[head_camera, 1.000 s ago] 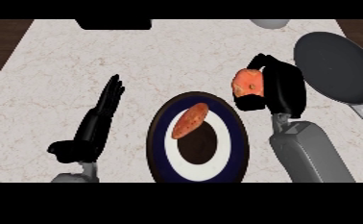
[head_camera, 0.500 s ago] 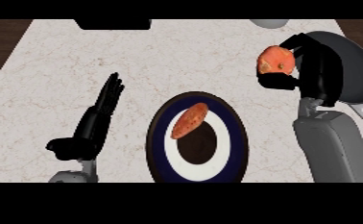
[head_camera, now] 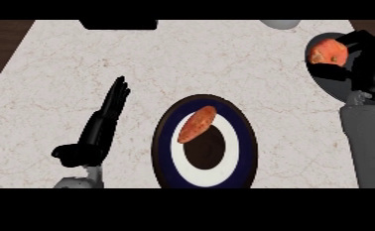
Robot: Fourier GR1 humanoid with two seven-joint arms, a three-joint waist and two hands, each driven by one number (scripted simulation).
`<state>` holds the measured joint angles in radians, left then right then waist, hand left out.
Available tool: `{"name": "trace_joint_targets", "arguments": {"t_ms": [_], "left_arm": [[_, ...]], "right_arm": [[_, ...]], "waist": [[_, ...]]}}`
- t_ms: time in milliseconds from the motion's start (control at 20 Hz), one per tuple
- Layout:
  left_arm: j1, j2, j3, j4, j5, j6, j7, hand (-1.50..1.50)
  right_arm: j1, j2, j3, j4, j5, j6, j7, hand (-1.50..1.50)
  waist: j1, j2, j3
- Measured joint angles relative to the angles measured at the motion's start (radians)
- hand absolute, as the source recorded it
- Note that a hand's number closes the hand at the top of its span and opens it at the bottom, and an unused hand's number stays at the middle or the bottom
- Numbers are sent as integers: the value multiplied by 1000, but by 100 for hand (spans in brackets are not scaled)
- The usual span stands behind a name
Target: Pick the squash from the plate and place it in the pan
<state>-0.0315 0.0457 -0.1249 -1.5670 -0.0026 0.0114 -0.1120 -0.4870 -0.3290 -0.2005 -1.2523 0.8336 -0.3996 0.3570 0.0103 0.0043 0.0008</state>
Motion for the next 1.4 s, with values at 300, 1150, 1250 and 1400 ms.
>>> {"name": "trace_joint_targets", "arguments": {"t_ms": [300, 1150, 1250, 1400], "left_arm": [[-12, -17, -19, -13, -21, 17, 24, 0], [-36, -20, -32, -9, -9, -19, 16, 0], [-43, -22, -29, -3, -8, -19, 17, 0], [-46, -24, -33, -4, -8, -22, 13, 0]], "right_arm": [[-65, -104, -110, 258, -7, -170, -178, 150], [-271, -322, -278, 932, -157, -87, -499, -150], [-293, -327, -283, 973, -169, -3, -503, -150], [-321, -328, -297, 1012, -189, 64, -524, -150]], "waist": [[11, 4, 1], [64, 27, 4], [69, 30, 6], [75, 32, 7]]}}
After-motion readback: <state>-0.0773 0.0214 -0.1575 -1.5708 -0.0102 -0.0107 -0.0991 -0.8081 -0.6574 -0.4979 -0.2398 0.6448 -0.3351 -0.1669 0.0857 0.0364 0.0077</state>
